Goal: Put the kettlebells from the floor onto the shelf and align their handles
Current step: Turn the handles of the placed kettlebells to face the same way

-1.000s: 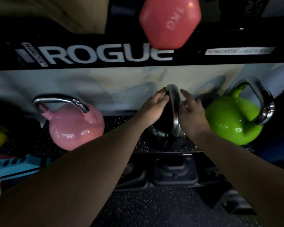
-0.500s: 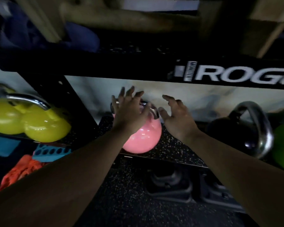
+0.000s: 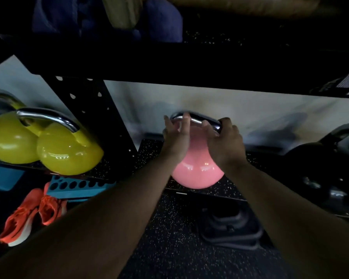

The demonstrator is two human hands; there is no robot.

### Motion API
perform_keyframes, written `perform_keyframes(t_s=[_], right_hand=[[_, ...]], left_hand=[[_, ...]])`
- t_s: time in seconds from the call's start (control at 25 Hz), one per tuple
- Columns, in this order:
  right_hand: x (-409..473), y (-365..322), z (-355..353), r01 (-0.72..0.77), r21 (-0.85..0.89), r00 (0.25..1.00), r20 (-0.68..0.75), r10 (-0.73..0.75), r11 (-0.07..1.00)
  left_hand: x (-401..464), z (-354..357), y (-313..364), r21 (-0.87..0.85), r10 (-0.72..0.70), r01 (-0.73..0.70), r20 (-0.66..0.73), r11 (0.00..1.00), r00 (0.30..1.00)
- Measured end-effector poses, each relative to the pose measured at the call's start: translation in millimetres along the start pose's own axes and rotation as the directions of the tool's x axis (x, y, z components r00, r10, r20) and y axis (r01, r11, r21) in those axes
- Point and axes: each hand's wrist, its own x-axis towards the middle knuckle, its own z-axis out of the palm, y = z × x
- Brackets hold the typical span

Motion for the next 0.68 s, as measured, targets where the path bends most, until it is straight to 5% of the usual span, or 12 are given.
perform_keyframes(t_s=[0.28, 0.52, 0.68], right_hand=[[1.4, 7.0, -8.2, -0.133, 0.428, 0.966, 0.259, 0.020, 0.894], [-3.8, 9.8, -2.0, -0.086, 0.499, 0.975, 0.218, -0.029, 0.862], [-4.9, 6.6, -2.6, -0.066, 0.497, 0.969, 0.238, -0.063, 0.865]], left_hand=[[-1.6, 4.1, -7.6, -0.144, 0.125, -0.116, 0.056, 0.983, 0.991], [-6.1, -9.9, -0.9, -0.172, 0.114, -0.091, 0.126, 0.981, 0.985], [3.5, -12.8, 11.6, -0.035, 0.058, -0.056, 0.061, 0.998, 0.996]])
